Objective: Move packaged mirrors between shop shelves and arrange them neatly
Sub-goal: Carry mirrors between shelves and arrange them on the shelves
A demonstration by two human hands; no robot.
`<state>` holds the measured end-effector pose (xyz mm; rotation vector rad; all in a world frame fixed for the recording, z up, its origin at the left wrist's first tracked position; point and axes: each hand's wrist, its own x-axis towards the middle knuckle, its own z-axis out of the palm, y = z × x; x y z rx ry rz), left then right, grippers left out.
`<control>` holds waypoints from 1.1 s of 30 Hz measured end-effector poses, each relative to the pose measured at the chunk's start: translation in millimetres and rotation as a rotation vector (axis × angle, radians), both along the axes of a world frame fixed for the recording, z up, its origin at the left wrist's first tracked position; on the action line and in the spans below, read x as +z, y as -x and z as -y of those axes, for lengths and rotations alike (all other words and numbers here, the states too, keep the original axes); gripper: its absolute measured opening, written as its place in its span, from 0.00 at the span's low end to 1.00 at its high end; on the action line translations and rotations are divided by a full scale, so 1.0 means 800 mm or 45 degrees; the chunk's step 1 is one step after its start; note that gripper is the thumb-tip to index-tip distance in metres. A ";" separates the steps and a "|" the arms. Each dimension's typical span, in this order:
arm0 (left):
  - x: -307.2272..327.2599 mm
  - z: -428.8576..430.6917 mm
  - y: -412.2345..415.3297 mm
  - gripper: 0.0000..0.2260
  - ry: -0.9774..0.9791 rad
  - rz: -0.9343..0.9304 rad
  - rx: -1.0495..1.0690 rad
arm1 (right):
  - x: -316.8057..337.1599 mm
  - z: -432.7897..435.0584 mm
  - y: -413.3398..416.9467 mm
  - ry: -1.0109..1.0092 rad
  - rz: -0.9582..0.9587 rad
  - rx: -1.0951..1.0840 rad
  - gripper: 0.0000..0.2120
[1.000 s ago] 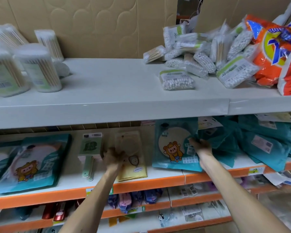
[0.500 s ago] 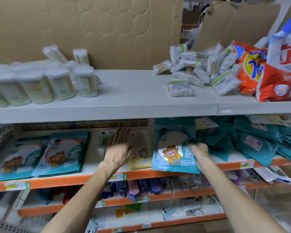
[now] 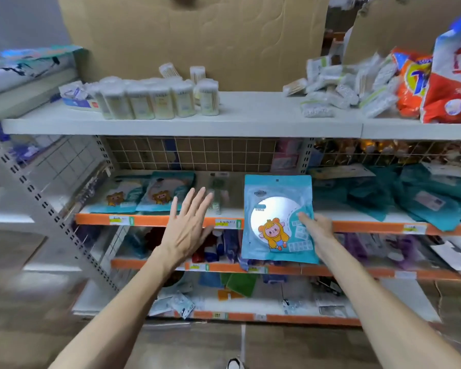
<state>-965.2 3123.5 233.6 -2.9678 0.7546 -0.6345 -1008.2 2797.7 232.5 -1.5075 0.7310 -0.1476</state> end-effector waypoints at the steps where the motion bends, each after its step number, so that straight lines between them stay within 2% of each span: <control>1: -0.001 -0.015 0.014 0.33 -0.015 -0.006 0.023 | -0.002 -0.012 0.011 -0.014 0.000 -0.004 0.07; 7: 0.006 -0.096 0.068 0.34 0.002 -0.079 0.148 | 0.003 -0.082 0.040 -0.035 0.014 0.114 0.07; 14: 0.011 -0.184 0.061 0.34 0.042 -0.104 0.237 | 0.010 -0.166 0.000 0.000 0.012 0.187 0.10; 25: -0.001 -0.359 -0.073 0.33 0.041 -0.166 0.242 | -0.012 -0.351 -0.115 -0.009 -0.024 0.120 0.07; 33: 0.003 -0.404 -0.153 0.34 0.086 -0.245 0.163 | -0.008 -0.413 -0.165 -0.021 0.006 0.070 0.08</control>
